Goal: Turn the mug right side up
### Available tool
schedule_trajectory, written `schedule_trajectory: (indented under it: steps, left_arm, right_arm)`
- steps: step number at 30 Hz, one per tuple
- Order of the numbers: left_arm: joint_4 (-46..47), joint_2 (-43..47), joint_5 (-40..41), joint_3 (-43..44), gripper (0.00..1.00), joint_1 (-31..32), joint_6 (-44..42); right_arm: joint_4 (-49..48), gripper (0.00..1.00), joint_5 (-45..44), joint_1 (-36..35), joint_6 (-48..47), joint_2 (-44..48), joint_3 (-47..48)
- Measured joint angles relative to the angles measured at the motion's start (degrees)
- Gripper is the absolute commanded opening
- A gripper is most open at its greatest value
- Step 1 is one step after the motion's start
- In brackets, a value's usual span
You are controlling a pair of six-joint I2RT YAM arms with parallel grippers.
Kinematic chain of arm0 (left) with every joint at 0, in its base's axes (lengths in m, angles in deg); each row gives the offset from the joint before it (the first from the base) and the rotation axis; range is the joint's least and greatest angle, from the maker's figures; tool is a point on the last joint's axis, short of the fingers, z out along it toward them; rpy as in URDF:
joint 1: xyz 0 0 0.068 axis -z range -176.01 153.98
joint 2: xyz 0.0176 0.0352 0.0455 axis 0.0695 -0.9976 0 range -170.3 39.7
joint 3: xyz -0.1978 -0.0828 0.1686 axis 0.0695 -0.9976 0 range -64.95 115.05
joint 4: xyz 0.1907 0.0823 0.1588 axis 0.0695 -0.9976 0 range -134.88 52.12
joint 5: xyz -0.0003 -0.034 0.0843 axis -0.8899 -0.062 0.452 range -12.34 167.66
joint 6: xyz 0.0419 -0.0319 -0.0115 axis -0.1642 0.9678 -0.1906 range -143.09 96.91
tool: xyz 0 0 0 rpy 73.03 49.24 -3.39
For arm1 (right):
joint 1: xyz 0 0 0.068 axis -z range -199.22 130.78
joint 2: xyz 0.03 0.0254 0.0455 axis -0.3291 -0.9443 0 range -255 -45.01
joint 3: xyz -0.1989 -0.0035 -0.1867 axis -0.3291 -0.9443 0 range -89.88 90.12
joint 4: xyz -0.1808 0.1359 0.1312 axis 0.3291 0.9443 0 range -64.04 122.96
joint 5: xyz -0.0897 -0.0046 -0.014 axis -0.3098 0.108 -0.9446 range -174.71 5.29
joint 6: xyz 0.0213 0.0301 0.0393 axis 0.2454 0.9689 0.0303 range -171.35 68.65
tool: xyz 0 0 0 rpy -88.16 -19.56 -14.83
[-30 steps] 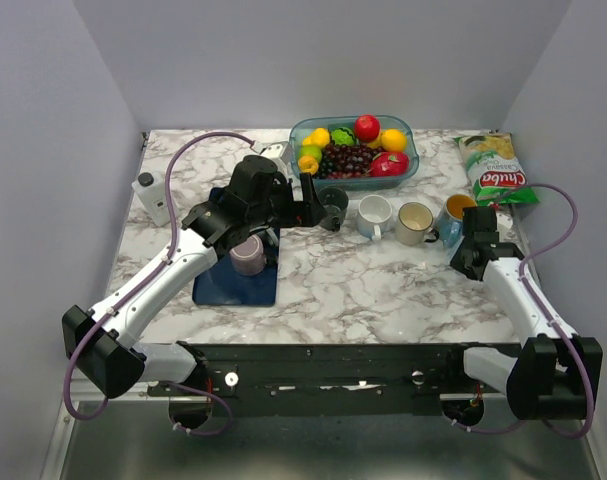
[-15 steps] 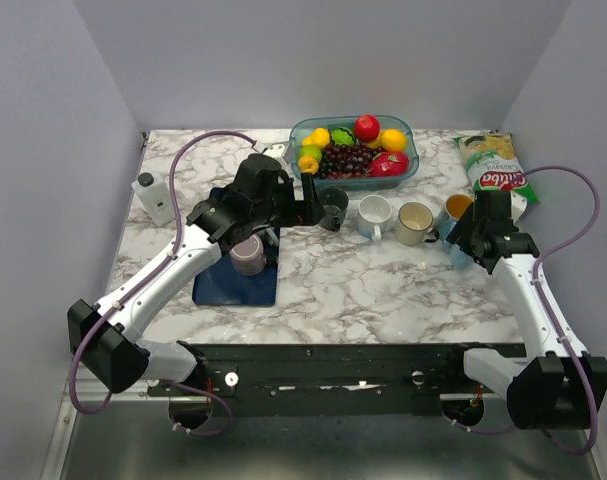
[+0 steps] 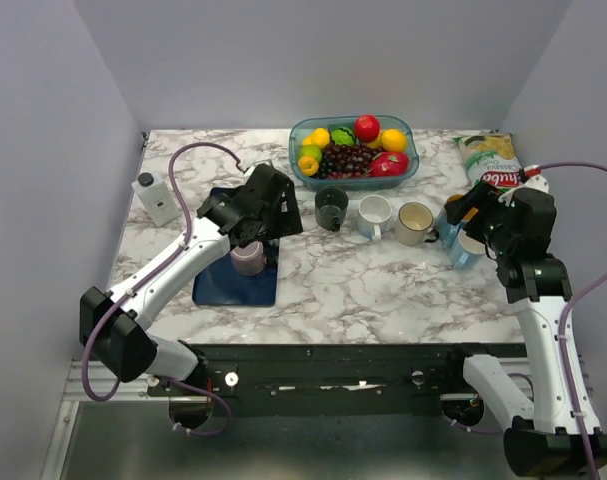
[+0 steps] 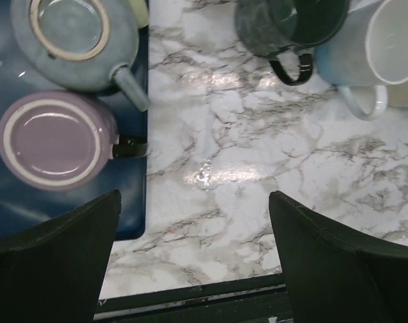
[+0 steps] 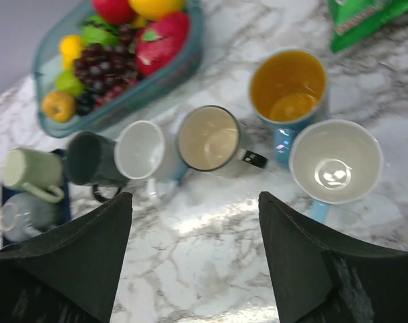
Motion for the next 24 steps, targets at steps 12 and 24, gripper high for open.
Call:
schedule_trajectory:
  steps: [12,24]
  left_arm:
    - [-9.81,-1.44,5.09,-8.52,0.99,-0.07,30.49]
    - [-13.22,-10.36,7.82,-8.57,0.98,-0.70,50.23]
  right_arm:
    - [-4.42,0.82,15.65,0.00,0.26,-2.38,-0.11]
    - [-2.73,0.82,15.69,0.00,0.26,-0.61,-1.40]
